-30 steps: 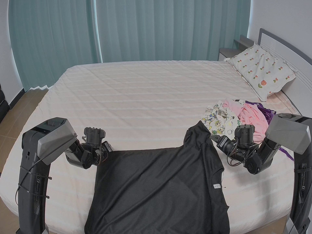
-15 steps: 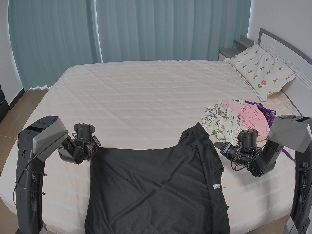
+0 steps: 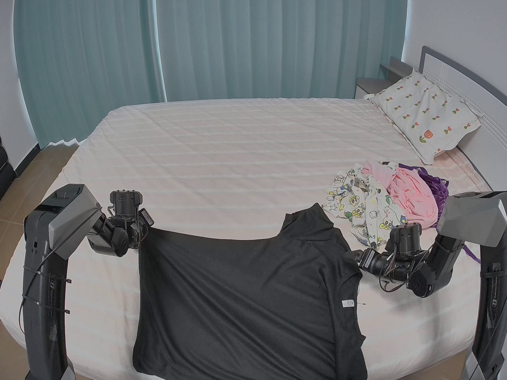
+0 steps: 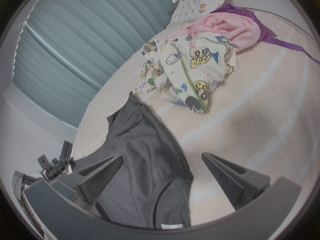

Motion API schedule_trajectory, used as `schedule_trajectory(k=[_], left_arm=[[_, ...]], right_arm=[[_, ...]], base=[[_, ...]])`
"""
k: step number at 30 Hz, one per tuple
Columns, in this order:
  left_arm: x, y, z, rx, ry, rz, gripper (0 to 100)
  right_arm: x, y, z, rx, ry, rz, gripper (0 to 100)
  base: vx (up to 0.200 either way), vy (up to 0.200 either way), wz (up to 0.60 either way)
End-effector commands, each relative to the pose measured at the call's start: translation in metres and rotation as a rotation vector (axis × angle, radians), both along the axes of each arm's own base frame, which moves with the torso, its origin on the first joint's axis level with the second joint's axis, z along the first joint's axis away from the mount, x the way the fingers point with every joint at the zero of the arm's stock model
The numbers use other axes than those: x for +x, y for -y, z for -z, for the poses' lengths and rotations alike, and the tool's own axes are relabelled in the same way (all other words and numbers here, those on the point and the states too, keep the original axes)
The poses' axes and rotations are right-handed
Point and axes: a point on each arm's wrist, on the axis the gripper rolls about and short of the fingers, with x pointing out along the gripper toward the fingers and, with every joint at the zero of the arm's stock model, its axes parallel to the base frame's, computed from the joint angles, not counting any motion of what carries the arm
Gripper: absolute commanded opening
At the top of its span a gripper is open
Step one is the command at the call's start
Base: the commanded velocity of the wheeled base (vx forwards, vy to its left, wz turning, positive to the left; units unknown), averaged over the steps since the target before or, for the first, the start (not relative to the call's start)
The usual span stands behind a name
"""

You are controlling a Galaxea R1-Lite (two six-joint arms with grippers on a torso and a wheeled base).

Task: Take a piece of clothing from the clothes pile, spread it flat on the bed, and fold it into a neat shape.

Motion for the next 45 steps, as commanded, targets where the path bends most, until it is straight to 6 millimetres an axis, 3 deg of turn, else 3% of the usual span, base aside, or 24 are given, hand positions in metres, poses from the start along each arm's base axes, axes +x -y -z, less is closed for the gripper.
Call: schedule_trajectory(k=[1,2,10,18,19,30,38,45], left_arm=[[0.004,-0.005,0.004,0.005,0.002,-0.009,0],[0.003,-0.005,0.005,0.005,-0.001,-0.009,100],[-0.004,-0.008,0.005,-0.001,-0.021,-0.023,100],[-0.032,-0.009,-0.02,-0.065,-0.025,-0.047,100],[-0.035,-0.009,-0.021,-0.067,-0.029,-0.046,100],[-0.059,-0.009,-0.028,-0.073,-0.072,-0.037,100],[-0.08,-0.005,-0.03,-0.09,-0.12,-0.005,100],[-0.102,0.005,-0.024,-0.097,-0.186,0.031,100]], right_arm=[[-0.011,0.0,0.008,-0.014,-0.043,-0.034,100],[-0.014,-0.001,0.01,-0.019,-0.053,-0.049,100],[-0.032,-0.013,0.02,-0.046,-0.108,-0.155,100],[-0.04,-0.02,0.024,-0.103,-0.125,-0.214,100],[-0.04,-0.02,0.024,-0.109,-0.126,-0.218,0],[-0.044,-0.012,0.025,-0.191,-0.174,-0.23,0],[-0.036,0.018,0.004,-0.205,-0.106,-0.163,0],[-0.031,0.036,0.002,-0.272,-0.083,-0.173,0]], base=[[0.0,0.0,0.0],[0.0,0.0,0.0],[0.0,0.0,0.0],[0.0,0.0,0.0],[0.0,0.0,0.0],[0.0,0.0,0.0],[0.0,0.0,0.0],[0.0,0.0,0.0]])
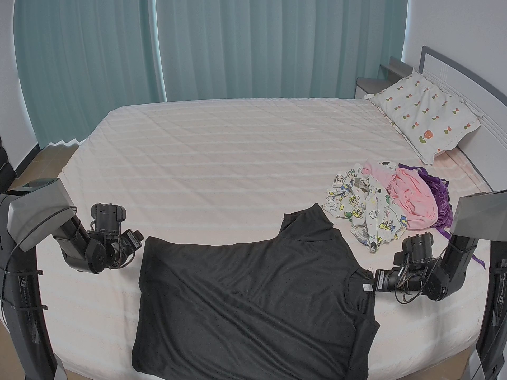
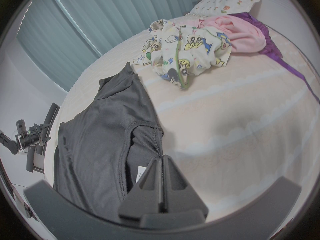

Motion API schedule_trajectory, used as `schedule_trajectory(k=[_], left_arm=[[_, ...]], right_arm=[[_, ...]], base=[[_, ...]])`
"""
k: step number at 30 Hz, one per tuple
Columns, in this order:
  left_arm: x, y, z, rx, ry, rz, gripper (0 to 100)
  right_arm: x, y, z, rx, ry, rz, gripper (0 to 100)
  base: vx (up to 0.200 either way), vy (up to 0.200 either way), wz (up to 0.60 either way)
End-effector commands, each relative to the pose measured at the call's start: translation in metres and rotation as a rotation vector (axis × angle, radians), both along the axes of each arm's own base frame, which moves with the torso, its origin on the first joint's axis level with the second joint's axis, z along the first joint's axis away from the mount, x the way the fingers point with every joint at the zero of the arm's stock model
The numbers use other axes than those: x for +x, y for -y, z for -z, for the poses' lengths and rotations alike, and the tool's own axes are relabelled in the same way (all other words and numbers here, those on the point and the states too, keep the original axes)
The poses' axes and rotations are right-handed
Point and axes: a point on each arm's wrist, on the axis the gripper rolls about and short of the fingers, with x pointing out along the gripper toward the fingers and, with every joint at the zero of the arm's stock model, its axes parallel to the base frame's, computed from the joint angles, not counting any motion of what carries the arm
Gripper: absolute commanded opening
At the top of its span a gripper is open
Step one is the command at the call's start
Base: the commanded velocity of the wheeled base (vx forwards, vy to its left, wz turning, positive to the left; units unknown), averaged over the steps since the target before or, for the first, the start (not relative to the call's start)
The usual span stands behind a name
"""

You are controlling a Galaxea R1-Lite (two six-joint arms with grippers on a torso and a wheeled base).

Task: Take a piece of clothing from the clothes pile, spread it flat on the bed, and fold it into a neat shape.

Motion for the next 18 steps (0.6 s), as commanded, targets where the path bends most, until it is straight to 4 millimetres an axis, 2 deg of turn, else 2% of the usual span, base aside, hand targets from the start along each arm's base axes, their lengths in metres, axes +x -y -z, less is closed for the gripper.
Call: schedule_trajectory(k=[1,7,12,13,18], left_arm=[[-0.012,0.006,-0.003,-0.006,-0.02,0.023,100],[-0.026,0.012,-0.005,-0.018,-0.025,0.053,100],[-0.033,0.016,-0.003,-0.02,-0.037,0.066,100],[-0.035,0.017,-0.004,-0.02,-0.041,0.069,100],[-0.05,0.021,-0.01,-0.036,-0.052,0.097,100]], right_arm=[[0.004,0.011,-0.004,-0.018,0.023,0.012,0],[0.011,0.024,-0.004,-0.077,0.054,-0.005,0],[0.015,0.027,0.003,-0.09,0.047,-0.011,0],[0.015,0.027,0.006,-0.097,0.04,-0.01,100],[0.017,0.028,0.005,-0.087,0.054,0.002,100]], base=[[0.0,0.0,0.0],[0.0,0.0,0.0],[0.0,0.0,0.0],[0.0,0.0,0.0],[0.0,0.0,0.0]])
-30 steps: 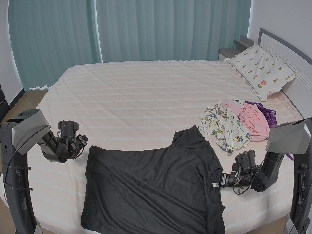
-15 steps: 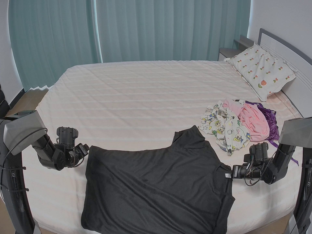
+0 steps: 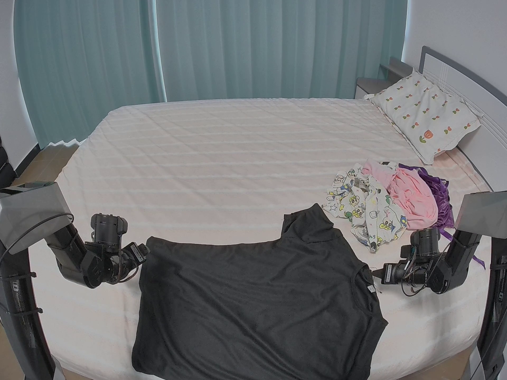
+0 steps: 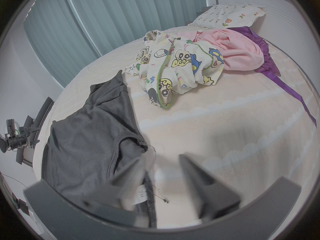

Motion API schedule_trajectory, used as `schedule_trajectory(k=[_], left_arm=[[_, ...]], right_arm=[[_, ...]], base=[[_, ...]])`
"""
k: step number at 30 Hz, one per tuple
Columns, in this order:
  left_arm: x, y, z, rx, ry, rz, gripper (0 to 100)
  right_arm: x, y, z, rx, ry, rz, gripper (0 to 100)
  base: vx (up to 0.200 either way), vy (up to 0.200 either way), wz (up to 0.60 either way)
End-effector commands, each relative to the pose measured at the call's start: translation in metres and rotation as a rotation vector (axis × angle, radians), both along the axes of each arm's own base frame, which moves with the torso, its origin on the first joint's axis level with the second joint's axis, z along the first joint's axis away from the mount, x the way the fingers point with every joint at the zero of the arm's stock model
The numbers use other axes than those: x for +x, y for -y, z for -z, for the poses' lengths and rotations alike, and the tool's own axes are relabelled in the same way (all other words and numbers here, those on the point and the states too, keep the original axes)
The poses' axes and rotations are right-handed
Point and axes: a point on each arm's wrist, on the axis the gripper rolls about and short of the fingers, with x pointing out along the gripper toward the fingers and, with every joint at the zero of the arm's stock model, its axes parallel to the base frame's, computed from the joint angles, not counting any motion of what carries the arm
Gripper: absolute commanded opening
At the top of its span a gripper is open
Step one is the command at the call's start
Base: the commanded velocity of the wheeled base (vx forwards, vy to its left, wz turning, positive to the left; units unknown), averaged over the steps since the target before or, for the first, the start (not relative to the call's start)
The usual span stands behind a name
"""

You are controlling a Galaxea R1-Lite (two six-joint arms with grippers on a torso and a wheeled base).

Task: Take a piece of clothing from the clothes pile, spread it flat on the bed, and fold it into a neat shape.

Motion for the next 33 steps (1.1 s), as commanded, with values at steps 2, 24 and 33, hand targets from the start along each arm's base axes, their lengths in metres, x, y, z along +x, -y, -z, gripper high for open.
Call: schedule_trajectory(k=[2,24,33], left_arm=[[-0.019,0.005,-0.01,-0.019,-0.009,0.03,100],[-0.137,0.03,0.006,-0.199,-0.108,0.087,100],[-0.156,0.037,0.015,-0.206,-0.193,0.106,100]], right_arm=[[0.0,0.003,-0.003,0.02,0.01,0.022,100],[-0.08,-0.029,-0.033,0.443,-0.028,0.272,100],[-0.091,-0.028,-0.022,0.514,-0.027,0.33,100]], base=[[0.0,0.0,0.0],[-0.1,0.0,0.0],[-0.2,0.0,0.0]])
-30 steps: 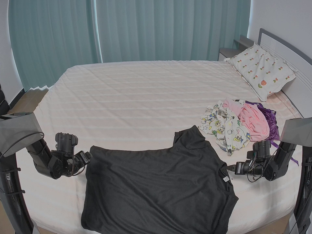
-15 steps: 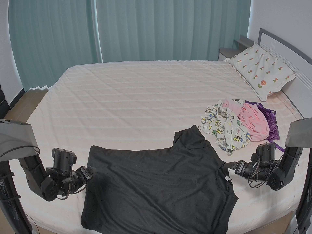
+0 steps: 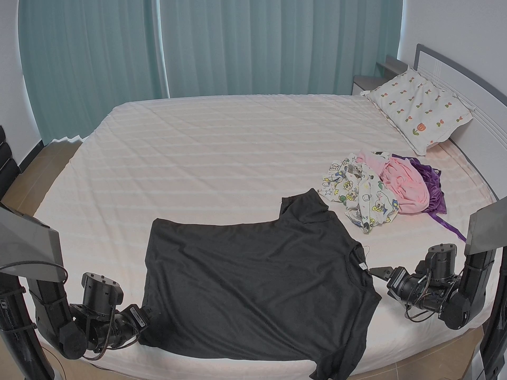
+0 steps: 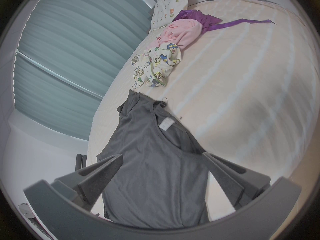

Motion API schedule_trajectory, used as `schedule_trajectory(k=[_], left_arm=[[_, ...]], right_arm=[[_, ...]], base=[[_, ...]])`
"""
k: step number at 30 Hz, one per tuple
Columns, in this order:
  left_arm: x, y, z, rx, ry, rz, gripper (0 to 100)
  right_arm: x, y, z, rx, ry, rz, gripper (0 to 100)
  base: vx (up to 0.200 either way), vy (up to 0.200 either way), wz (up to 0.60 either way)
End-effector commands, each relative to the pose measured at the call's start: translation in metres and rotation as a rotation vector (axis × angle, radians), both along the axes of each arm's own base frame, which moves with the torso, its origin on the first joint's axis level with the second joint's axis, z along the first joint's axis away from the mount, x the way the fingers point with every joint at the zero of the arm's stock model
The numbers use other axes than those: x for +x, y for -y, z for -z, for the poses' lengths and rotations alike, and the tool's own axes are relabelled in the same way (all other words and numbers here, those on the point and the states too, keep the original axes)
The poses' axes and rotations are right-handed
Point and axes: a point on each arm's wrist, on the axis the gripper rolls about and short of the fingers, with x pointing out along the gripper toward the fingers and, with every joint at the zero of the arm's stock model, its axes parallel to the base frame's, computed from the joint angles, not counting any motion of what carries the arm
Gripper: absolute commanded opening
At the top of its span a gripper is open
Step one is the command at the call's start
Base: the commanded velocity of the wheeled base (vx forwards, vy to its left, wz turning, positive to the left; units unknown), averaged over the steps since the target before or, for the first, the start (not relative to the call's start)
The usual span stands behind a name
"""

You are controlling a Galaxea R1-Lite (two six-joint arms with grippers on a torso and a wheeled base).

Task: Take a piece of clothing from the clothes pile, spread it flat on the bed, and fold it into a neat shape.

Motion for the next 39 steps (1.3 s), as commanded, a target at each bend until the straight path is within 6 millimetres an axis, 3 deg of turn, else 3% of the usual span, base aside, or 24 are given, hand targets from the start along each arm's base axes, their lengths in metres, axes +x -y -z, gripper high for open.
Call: schedule_trajectory(k=[1,6,13,25,26,34,39], left_arm=[[-0.009,0.003,0.008,0.012,-0.059,0.02,100],[-0.004,0.004,0.02,0.017,-0.074,0.005,100],[0.017,0.009,0.048,0.071,0.03,-0.049,100],[0.034,0.019,0.054,0.089,0.103,-0.049,100],[0.035,0.02,0.055,0.089,0.104,-0.042,0],[0.029,0.018,0.057,0.162,0.089,-0.047,0],[0.001,0.007,0.044,0.189,0.027,-0.053,0]], right_arm=[[-0.01,0.002,0.015,-0.003,-0.055,0.007,100],[-0.014,0.003,0.02,0.003,-0.039,0.012,100],[-0.014,0.003,0.017,0.032,-0.041,0.032,100],[-0.014,0.003,0.014,0.036,-0.028,0.031,100],[-0.014,0.002,0.014,0.036,-0.028,0.029,100],[-0.021,-0.002,0.018,-0.008,-0.052,-0.02,100],[-0.004,-0.004,0.024,-0.093,0.016,-0.088,100]], base=[[-0.2,0.0,0.0],[0.0,0.0,0.0],[0.0,0.0,0.0],[0.0,0.0,0.0],[0.0,0.0,0.0],[0.0,0.0,0.0],[0.0,0.0,0.0]])
